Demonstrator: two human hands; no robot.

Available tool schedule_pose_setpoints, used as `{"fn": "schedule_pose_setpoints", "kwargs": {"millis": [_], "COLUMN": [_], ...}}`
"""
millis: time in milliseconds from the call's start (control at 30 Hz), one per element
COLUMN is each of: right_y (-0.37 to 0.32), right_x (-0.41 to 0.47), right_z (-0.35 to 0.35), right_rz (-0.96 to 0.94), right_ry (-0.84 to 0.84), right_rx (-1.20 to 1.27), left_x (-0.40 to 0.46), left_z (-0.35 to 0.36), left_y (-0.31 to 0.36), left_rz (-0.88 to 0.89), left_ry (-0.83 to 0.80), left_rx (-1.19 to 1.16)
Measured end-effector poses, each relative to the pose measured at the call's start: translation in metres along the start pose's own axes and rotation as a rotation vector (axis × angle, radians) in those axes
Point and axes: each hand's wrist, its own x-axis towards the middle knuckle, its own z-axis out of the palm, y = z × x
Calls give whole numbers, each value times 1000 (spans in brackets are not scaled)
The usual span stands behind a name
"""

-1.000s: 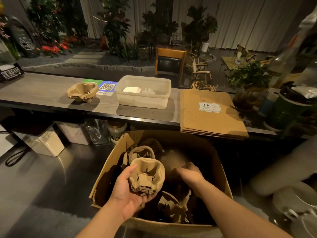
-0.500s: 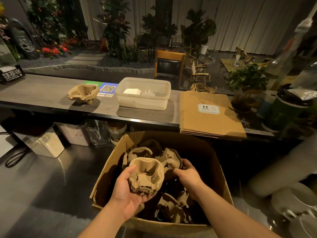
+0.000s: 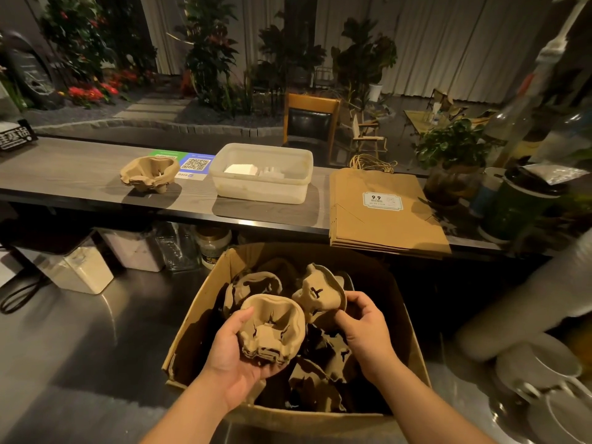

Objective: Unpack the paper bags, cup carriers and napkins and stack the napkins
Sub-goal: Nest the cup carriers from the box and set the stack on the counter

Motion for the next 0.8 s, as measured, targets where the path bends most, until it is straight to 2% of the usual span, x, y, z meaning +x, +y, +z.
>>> {"fn": "schedule_pose_setpoints", "kwargs": {"millis": [200, 433, 500, 633, 800], "right_y": [-5, -8, -6, -5, -18], "right_x": [-24, -35, -32, -30, -39], "right_z": [-11, -15, -16, -20, -25], "right_rz": [-279, -826, -930, -961, -744], "right_ry": [30, -30, -61, -220, -397], "right_rx": [-221, -449, -568, -764, -770], "left_x": [-4, -4, -3, -3, -2], "left_z": [4, 9, 10, 11, 10], "left_y": [-1, 1, 2, 3, 2], "left_rz": [-106, -197, -202, -220, -191], "left_ry": [-53, -71, -89, -101, -97], "left_rx": [195, 269, 264, 227, 190]}}
